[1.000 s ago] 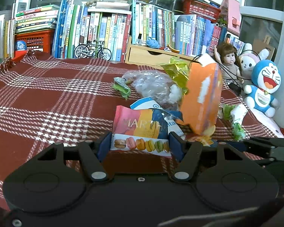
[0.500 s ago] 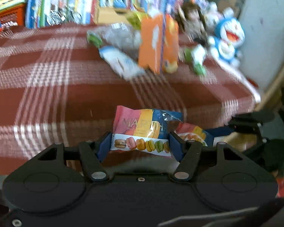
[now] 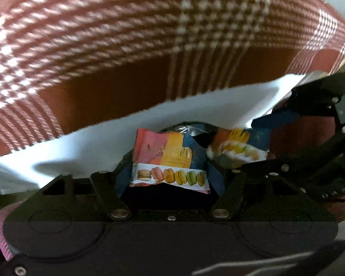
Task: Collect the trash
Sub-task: 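Lower both held packets below the table edge and open both tools, then grasp the white-and-green wrapper with the right tool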
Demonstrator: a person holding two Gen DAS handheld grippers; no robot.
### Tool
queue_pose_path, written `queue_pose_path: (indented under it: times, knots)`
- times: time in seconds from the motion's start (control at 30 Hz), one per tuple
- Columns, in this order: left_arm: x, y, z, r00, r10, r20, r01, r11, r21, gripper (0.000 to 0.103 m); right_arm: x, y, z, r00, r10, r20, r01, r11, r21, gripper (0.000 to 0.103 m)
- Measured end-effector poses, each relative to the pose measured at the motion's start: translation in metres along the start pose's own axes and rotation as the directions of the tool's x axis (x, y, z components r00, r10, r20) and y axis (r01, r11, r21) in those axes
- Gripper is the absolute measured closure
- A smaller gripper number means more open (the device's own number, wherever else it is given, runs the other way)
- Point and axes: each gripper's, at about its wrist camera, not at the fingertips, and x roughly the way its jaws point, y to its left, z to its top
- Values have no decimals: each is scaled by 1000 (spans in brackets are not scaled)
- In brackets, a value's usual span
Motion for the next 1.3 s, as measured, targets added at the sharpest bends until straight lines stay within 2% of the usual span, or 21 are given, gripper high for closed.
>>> queue_pose_path:
  times: [0.1,0.27,0.4,0.53,0.63,0.7,0.77,0.8,0.93,1.0,1.07,1.1,1.17,1.23,1.3]
  knots:
    - [2,-3,-3,1000,24,-6,-24,999,22,15,4,1,-1,1000,8,0,-8,1000,6,17]
    - [-3,0,-8,1000,29,4,-29,999,14,9,-6,-6,-2,1000,12,19,-13,999,39,15]
    - [-27,11,4,1000,6,25,-5,1000,-13,9,-28,-11,1,996,11,90,-18,997,76,13]
    - [-65,12,13,993,-14,116,16,1000,-16,8,-72,-18,3,978,-24,209,-1,993,118,12]
    - [-98,12,22,970,-28,241,29,1000,-2,2,-106,-23,4,947,-70,313,24,989,147,8]
    - [-119,16,26,937,-21,350,25,1000,-7,0,-126,-28,2,914,-134,384,79,984,157,7]
    - [-131,17,35,893,10,450,6,999,-33,0,-137,-34,4,883,-211,420,148,973,178,7]
    - [-136,18,43,877,38,479,-13,998,-57,0,-143,-40,5,863,-266,430,192,959,206,7]
    - [-135,18,71,821,121,559,-61,990,-124,0,-157,-63,18,798,-398,452,289,911,293,7]
    - [-125,19,87,799,164,579,-88,984,-156,0,-158,-77,27,765,-460,452,332,882,335,7]
    - [-112,19,98,789,189,584,-99,978,-183,0,-154,-94,35,745,-499,444,352,858,374,7]
    - [-107,21,105,791,195,580,-96,976,-198,0,-153,-104,39,735,-519,437,359,844,399,7]
    - [-95,28,120,803,204,560,-70,966,-251,1,-150,-118,43,722,-543,430,363,825,433,7]
    - [-83,41,135,822,194,535,-16,948,-319,2,-151,-132,49,708,-560,429,359,809,465,7]
    - [-73,56,146,843,165,513,56,920,-389,12,-151,-145,55,693,-579,430,356,793,494,7]
